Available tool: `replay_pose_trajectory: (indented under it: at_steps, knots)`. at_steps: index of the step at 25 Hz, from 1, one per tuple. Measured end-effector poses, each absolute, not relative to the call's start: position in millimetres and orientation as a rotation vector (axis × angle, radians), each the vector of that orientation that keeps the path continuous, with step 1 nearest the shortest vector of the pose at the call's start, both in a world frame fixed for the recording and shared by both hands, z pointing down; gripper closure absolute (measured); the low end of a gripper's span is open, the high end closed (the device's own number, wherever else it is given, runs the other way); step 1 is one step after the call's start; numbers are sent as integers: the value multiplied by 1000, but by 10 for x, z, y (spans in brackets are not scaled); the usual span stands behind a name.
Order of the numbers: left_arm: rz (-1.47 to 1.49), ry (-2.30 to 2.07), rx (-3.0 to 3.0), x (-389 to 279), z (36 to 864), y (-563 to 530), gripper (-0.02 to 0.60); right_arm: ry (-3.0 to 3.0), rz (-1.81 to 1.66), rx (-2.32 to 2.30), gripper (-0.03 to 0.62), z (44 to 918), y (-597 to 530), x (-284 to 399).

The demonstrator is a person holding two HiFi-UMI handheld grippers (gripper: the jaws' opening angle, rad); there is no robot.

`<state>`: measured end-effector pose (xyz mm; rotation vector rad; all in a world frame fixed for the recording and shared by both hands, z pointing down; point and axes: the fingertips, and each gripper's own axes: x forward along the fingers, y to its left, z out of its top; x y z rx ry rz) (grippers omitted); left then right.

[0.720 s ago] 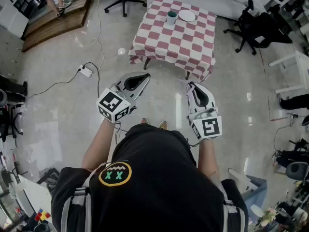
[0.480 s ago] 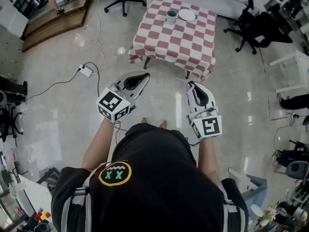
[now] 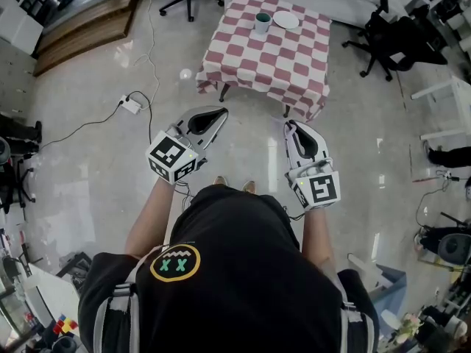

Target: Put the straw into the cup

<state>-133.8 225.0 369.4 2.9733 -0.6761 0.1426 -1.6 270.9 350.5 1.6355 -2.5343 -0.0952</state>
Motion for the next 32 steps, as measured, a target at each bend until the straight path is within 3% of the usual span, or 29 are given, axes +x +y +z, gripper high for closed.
replay_pose_trajectory:
  at_steps: [32]
  knots:
    - [195, -754, 2972, -858, 3690, 2548, 565, -2589, -88, 1607, 540, 3560, 2921, 499]
